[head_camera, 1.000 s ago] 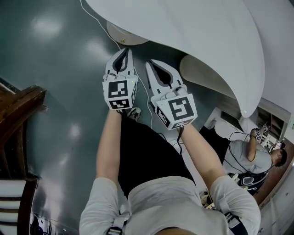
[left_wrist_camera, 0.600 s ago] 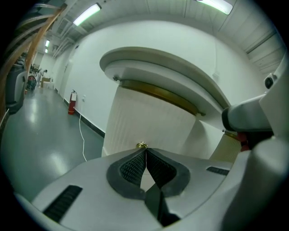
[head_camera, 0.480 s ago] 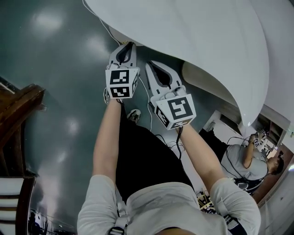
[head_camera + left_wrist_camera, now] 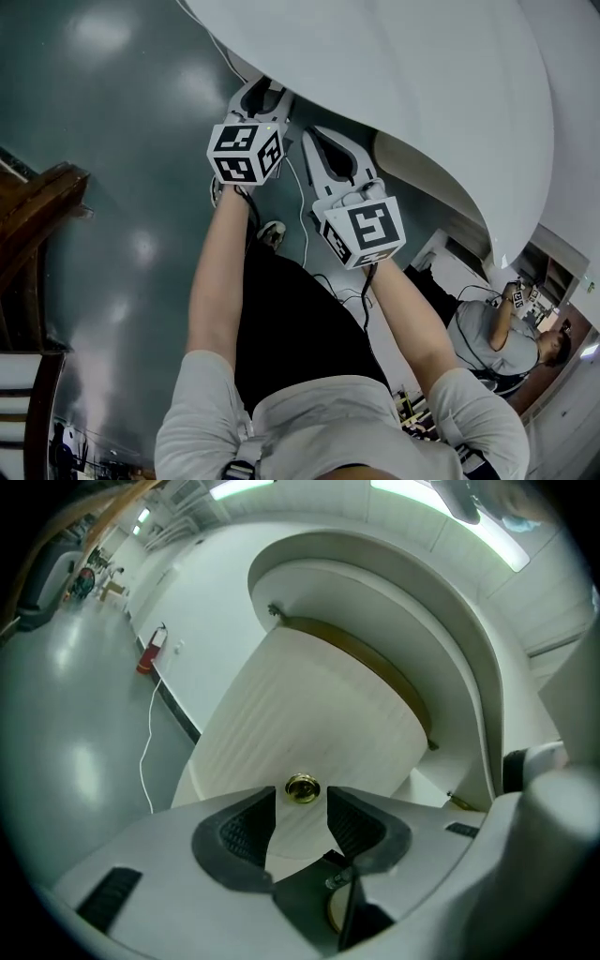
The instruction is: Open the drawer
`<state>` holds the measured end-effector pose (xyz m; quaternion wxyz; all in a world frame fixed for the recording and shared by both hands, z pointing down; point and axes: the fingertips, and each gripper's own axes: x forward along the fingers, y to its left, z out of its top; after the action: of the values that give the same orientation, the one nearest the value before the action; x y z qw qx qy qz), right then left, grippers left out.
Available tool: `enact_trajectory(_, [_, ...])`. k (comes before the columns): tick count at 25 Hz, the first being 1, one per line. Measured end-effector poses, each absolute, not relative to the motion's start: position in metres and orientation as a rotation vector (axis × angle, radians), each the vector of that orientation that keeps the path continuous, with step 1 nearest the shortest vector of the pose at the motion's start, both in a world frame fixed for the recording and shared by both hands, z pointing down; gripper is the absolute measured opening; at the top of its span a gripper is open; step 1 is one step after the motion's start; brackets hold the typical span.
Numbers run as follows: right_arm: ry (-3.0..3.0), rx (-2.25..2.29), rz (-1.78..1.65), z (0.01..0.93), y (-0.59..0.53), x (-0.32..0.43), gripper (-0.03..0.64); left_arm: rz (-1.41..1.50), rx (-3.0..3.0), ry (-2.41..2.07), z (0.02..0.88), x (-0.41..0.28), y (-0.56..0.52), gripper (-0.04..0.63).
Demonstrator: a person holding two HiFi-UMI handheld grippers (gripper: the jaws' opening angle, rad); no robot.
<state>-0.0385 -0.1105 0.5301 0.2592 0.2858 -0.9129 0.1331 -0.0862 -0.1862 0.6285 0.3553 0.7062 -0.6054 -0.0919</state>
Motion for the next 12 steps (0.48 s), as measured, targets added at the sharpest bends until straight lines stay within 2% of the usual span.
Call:
enact_trajectory(4, [-2.464,0.770,0.353,0.530,-0.107,-0.032,0.014,-0.286,1.809,-1.554,0.630,-0.088,-0.190,0.160])
enact_trajectory(8, [-2.449,0.784,0.364,0.534,-0.105,-0.026,0.014,-0.297,1.809,-1.597,0.626,-0.093,-0.191,0.116])
enact_trajectory(12, [-2.448,0.791,0.369,0.535,-0.103,-0.025,0.014,-0.282,1.817,-1.608,0.626,-0.092,-0.192,0.106])
